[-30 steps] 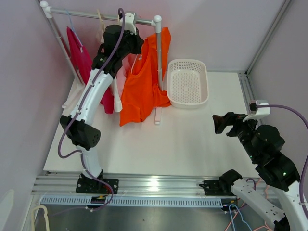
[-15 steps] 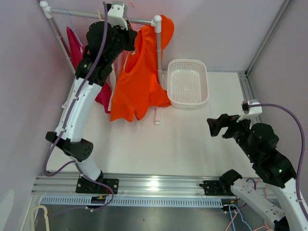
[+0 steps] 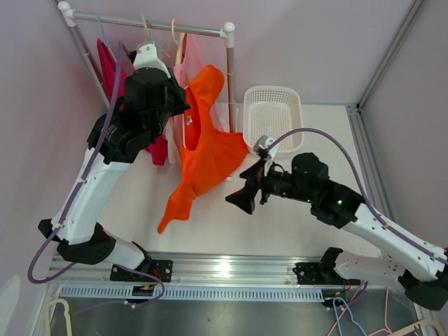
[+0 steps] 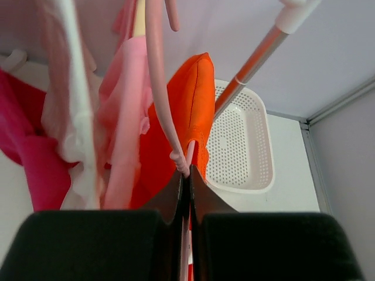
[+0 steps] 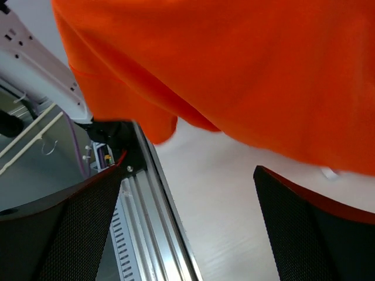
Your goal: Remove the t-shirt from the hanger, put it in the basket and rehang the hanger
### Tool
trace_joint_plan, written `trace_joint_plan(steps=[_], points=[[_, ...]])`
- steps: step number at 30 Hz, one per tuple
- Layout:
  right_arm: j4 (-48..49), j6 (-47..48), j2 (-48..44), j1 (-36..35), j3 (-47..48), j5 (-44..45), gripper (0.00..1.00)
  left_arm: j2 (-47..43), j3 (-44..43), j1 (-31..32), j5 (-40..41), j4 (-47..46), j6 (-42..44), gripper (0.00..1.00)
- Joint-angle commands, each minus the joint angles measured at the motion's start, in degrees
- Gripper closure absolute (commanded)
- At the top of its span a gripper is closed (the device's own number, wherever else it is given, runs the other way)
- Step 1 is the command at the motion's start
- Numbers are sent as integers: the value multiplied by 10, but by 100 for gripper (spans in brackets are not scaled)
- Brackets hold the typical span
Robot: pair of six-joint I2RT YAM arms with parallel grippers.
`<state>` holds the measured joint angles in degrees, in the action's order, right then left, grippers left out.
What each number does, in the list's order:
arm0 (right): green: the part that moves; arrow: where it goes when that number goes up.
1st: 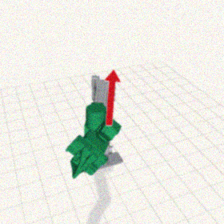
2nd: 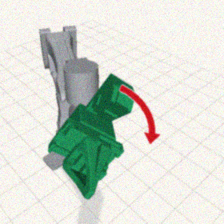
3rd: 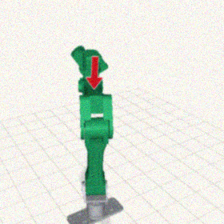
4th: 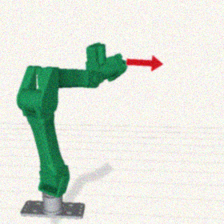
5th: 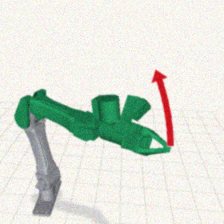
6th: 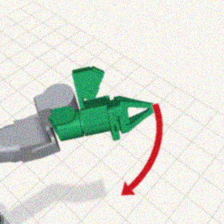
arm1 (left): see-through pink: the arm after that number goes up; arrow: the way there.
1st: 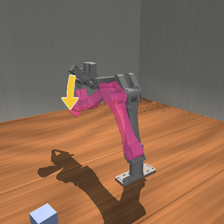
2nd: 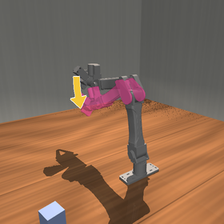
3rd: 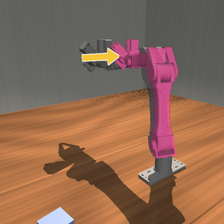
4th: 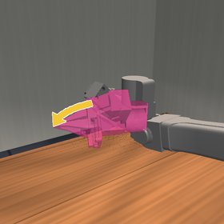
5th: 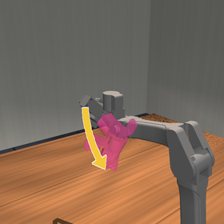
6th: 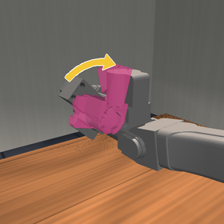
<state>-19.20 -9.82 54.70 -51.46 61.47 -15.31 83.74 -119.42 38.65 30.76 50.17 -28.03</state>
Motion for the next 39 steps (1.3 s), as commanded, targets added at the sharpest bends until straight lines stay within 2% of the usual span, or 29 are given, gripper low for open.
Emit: trace_joint_plan(steps=[1,3,9,14,16,17,18,19,20,21,26,28,30,34,38,39], points=[[132,26,44,-55,8,15,0,-12,3,6,65,56,-84,99],[208,14,56,-68,-10,20,1,-14,14,10,66,63,-105,99],[324,-15,122,-117,-26,29,1,-29,62,15,81,44,-127,99],[375,-41,183,-144,-21,18,1,-33,81,16,79,35,-138,99],[370,-47,211,-155,-9,13,0,-31,81,16,81,31,-136,99],[348,-45,218,-169,-4,18,4,-31,81,16,83,30,-134,100],[335,-44,226,-174,2,32,17,-31,82,16,83,30,-134,99],[325,-45,230,-178,8,36,67,-32,81,16,83,27,-132,100],[306,-49,230,-181,8,41,93,-35,81,16,82,22,-122,99],[298,-49,215,-192,4,45,100,-35,83,16,76,18,-115,100],[262,-22,128,-279,-55,138,100,-17,44,13,56,17,-58,99],[258,-20,102,-329,-76,154,100,4,2,1,32,34,-60,99],[265,-32,102,-343,-117,200,100,19,-44,-8,2,63,-57,99],[268,-74,133,-316,-152,241,100,-8,-55,-7,-70,77,-46,99],[260,-85,140,-236,-140,249,100,-50,-56,-2,-172,122,-43,99],[257,-79,141,-226,-133,230,100,-60,-51,0,-176,138,-48,99]])
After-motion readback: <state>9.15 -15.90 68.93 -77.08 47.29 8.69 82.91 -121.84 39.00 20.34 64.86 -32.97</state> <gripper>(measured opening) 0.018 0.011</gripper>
